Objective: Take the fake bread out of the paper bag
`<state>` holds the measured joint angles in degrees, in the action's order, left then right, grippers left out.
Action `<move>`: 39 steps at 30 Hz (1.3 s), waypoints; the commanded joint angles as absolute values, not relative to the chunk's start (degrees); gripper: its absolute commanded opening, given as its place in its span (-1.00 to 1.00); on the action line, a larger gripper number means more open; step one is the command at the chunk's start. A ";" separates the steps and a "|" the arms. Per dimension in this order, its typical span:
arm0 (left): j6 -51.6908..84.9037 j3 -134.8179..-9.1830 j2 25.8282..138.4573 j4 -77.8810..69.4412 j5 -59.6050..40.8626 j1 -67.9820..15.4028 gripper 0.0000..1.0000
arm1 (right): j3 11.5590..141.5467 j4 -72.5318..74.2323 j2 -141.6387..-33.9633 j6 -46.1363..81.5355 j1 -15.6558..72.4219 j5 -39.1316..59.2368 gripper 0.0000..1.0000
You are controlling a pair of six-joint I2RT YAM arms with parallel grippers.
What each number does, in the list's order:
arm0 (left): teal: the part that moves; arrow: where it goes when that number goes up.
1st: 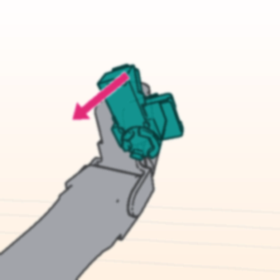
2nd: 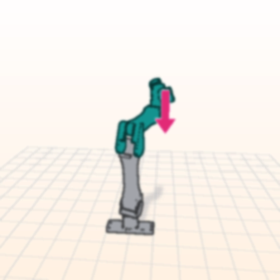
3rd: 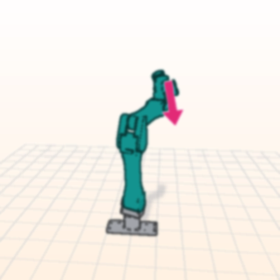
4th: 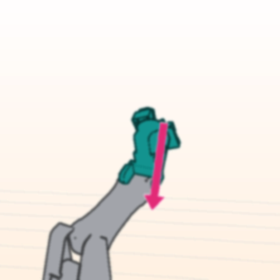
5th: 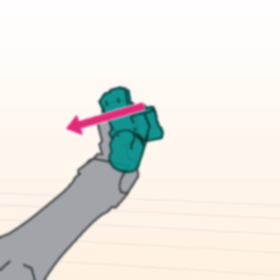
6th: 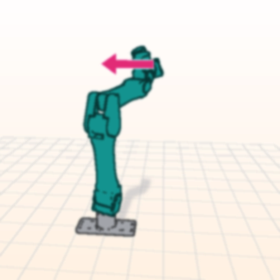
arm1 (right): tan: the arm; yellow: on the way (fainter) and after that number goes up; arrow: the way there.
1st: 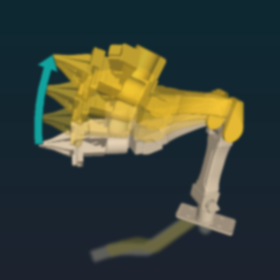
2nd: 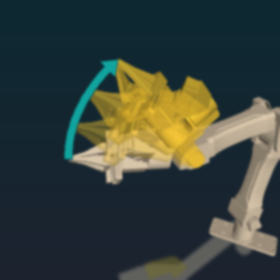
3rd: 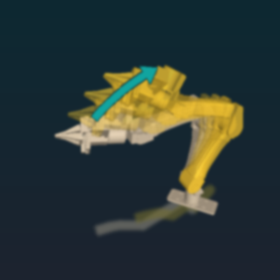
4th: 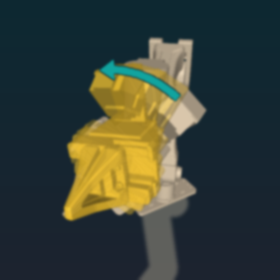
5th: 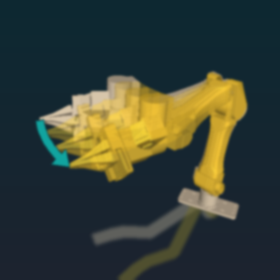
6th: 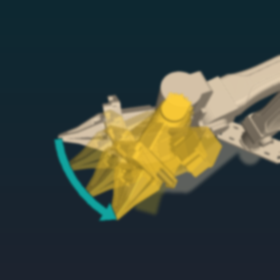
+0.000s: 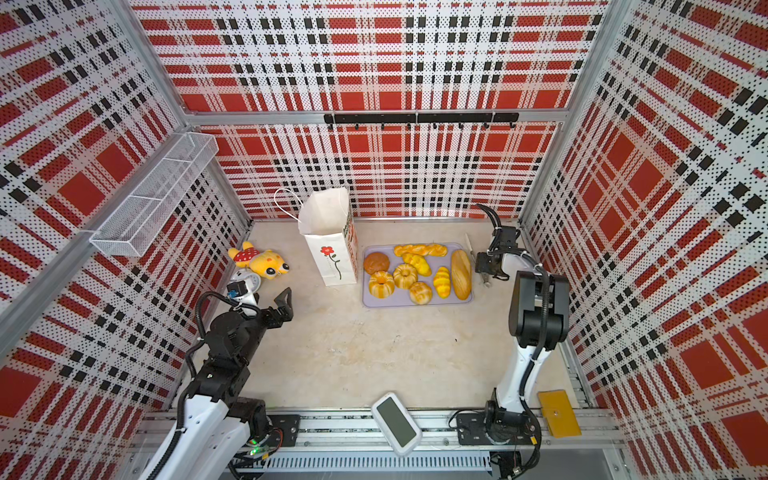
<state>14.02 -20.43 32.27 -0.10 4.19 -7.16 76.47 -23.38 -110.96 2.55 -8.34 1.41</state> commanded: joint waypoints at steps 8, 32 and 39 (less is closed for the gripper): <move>9.55 -22.30 38.64 -6.33 8.27 -7.17 0.99 | 53.75 -6.33 -83.81 8.22 -9.14 9.88 0.57; 18.43 -14.85 53.01 -28.88 2.05 2.21 0.99 | 20.15 51.20 -85.05 3.79 -6.41 6.20 0.99; 20.15 -14.16 56.75 -34.77 2.10 4.23 0.99 | 13.64 72.24 -92.43 1.33 -4.68 6.78 0.99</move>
<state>18.09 -14.70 55.70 -29.12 1.87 3.20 12.58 61.21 -92.86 3.40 -4.25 6.22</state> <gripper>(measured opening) 0.994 0.996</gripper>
